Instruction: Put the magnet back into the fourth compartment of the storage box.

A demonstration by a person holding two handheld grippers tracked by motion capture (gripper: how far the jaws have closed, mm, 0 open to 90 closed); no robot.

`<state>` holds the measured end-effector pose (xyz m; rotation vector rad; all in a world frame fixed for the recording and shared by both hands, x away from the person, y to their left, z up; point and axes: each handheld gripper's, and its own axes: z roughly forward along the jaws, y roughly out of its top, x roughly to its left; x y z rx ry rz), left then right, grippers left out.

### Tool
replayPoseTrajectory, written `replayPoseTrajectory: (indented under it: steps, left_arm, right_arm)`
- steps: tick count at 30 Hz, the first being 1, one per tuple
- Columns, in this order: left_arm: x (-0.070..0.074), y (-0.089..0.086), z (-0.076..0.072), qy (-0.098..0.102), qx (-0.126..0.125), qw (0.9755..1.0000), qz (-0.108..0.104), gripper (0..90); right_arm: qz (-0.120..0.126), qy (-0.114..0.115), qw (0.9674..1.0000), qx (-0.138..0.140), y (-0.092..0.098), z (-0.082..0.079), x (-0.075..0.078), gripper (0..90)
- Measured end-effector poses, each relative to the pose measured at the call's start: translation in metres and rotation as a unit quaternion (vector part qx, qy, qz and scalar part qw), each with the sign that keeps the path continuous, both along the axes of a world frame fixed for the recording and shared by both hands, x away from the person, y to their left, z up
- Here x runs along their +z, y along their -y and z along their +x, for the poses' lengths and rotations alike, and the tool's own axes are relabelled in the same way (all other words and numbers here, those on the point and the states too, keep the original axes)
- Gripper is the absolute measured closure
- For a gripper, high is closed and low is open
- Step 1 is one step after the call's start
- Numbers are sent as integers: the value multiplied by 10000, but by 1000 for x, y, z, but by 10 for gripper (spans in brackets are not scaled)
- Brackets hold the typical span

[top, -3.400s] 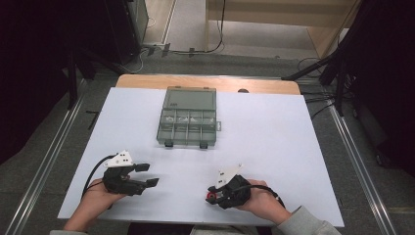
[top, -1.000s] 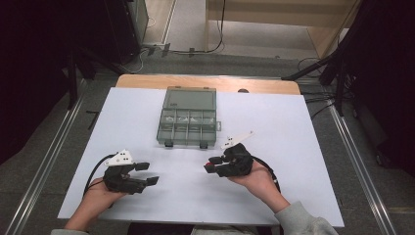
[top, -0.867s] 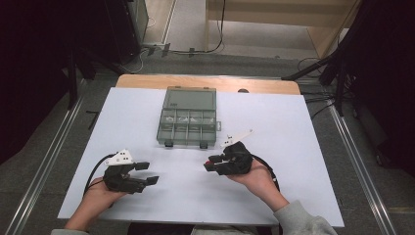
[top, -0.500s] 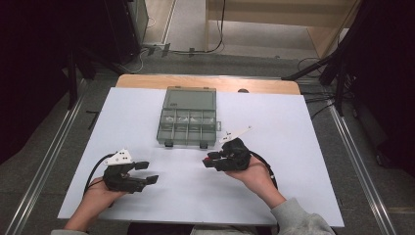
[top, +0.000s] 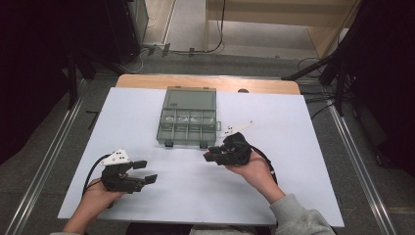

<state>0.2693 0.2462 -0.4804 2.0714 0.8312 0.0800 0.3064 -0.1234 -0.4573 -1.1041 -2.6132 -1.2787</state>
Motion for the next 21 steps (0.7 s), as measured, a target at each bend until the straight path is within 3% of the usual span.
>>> replayPoseTrajectory:
  steps: [21]
  left_arm:
    - [-1,-1,0,-37,116,9999,66,234]
  right_arm:
    - [23,15,9999,-111,-1,19,6,636]
